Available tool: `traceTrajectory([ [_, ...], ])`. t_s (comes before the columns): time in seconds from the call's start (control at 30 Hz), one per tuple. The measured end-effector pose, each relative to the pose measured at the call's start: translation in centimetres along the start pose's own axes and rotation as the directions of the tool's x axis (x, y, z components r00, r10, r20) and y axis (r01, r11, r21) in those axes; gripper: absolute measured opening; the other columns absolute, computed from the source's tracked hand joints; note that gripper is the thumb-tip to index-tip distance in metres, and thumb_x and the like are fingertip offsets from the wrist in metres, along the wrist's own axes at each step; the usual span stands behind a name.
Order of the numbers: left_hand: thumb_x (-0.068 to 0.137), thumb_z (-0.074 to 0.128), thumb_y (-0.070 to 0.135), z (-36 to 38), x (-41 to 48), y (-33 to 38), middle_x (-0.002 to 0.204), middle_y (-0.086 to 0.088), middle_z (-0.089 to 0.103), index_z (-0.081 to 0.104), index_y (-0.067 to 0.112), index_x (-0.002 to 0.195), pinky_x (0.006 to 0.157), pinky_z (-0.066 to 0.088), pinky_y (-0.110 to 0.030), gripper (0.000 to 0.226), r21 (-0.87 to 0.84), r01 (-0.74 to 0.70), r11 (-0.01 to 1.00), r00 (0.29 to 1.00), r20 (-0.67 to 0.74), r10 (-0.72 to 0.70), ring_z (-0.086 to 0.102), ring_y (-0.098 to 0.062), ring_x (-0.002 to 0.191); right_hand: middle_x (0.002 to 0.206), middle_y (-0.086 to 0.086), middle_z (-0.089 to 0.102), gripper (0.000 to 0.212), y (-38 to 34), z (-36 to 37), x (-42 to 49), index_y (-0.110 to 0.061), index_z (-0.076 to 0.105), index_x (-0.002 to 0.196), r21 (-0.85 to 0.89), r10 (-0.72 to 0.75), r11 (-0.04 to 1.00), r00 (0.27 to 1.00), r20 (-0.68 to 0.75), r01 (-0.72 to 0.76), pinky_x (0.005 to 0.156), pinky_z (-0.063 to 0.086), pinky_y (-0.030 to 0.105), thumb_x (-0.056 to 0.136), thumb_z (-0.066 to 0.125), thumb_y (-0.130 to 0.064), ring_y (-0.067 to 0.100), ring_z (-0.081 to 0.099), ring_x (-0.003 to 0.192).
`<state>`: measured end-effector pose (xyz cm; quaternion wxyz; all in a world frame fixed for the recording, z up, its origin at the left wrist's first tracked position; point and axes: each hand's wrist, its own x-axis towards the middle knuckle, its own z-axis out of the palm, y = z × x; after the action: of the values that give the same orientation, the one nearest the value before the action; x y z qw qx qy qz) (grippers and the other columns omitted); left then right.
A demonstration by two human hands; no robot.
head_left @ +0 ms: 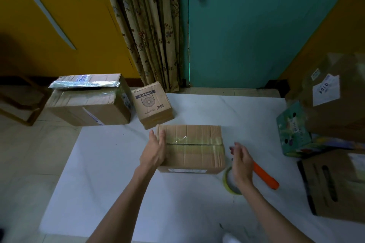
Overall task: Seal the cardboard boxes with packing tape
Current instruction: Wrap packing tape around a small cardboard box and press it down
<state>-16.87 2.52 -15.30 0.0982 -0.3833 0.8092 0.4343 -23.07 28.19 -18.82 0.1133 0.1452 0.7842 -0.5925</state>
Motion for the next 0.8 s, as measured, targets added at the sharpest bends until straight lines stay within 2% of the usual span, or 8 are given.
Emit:
traceTrajectory([
  [0.13,0.107,0.032,0.049,1.0,-1.6,-0.5,0.154,-0.013,0.044,0.034,0.012,0.155,0.112,0.037,-0.048,0.061,-0.079,-0.126,0.989,0.940,-0.328,0.094,0.043,-0.030,0.140,0.076,-0.004,0.064,0.020,5.0,-3.7,-1.9,-0.026,0.061,0.078,-0.384,-0.203,0.896,0.975,0.092,0.223,0.064,0.044,0.027,0.095,0.063,-0.016,0.019,0.064,0.074],
  [0.27,0.104,0.046,0.019,2.3,-5.1,-2.2,0.117,-0.008,0.065,0.064,0.004,0.122,0.091,0.051,-0.041,0.030,-0.018,-0.561,0.827,0.628,-0.660,0.412,0.056,-0.016,0.109,0.087,0.006,0.071,0.025,9.7,-4.9,-3.1,-0.013,0.070,0.091,-0.702,-0.192,0.612,0.930,0.314,0.363,0.067,0.056,0.031,0.075,0.084,-0.026,0.025,0.068,0.078],
  [0.33,0.096,0.048,0.009,3.9,-6.8,-3.8,0.101,-0.010,0.070,0.067,0.008,0.108,0.082,0.050,-0.038,0.023,0.159,-0.737,0.657,0.449,-0.611,0.652,0.060,-0.018,0.096,0.083,0.006,0.073,0.037,10.9,-4.3,-3.2,-0.011,0.073,0.094,-0.801,-0.160,0.433,0.910,0.383,0.413,0.068,0.058,0.034,0.065,0.090,-0.028,0.026,0.070,0.075],
  [0.4,0.092,0.048,0.003,6.0,-8.5,-4.7,0.095,-0.008,0.071,0.066,0.015,0.102,0.077,0.051,-0.035,0.024,0.198,-0.834,0.515,0.387,-0.457,0.801,0.064,-0.020,0.089,0.097,0.005,0.074,0.026,10.0,-3.7,-3.5,-0.013,0.073,0.104,-0.843,-0.122,0.330,0.905,0.408,0.425,0.086,0.054,0.033,0.080,0.077,-0.022,0.023,0.070,0.091],
  [0.47,0.092,0.047,0.002,8.2,-10.1,-5.1,0.095,-0.004,0.069,0.068,0.015,0.097,0.070,0.053,-0.034,0.025,0.134,-0.888,0.439,0.389,-0.287,0.875,0.065,-0.022,0.083,0.112,-0.001,0.070,0.021,8.7,-3.6,-3.6,-0.019,0.067,0.112,-0.843,-0.083,0.361,0.914,0.398,0.400,0.092,0.047,0.024,0.094,0.057,-0.020,0.016,0.065,0.106],
  [0.53,0.092,0.048,0.001,10.2,-11.0,-4.9,0.099,-0.001,0.067,0.069,0.014,0.098,0.067,0.054,-0.032,0.025,0.054,-0.898,0.437,0.424,-0.157,0.892,0.066,-0.021,0.083,0.106,0.002,0.070,0.016,7.6,-4.0,-3.6,-0.020,0.063,0.104,-0.827,-0.009,0.442,0.923,0.385,0.349,0.076,0.046,0.022,0.092,0.053,-0.016,0.017,0.064,0.098],
  [0.7,0.100,0.051,0.028,11.9,-11.9,-0.9,0.126,0.008,0.065,0.067,0.018,0.126,0.092,0.050,-0.018,0.032,-0.124,-0.682,0.721,0.717,0.084,0.692,0.063,-0.005,0.110,0.061,-0.014,0.058,0.017,4.1,-6.6,-5.0,-0.023,0.060,0.072,-0.530,0.032,0.784,0.831,0.556,0.325,0.057,0.041,0.025,0.087,0.066,-0.018,0.000,0.053,0.059],
  [0.8,0.103,0.049,0.043,11.1,-12.4,1.4,0.131,0.010,0.061,0.061,0.022,0.135,0.102,0.045,-0.018,0.040,-0.164,-0.458,0.874,0.847,0.220,0.485,0.056,-0.002,0.117,0.059,-0.012,0.055,0.014,1.7,-7.7,-6.7,-0.022,0.060,0.068,-0.382,0.027,0.866,0.732,0.681,0.324,0.059,0.039,0.025,0.080,0.068,-0.021,-0.002,0.050,0.060],
])
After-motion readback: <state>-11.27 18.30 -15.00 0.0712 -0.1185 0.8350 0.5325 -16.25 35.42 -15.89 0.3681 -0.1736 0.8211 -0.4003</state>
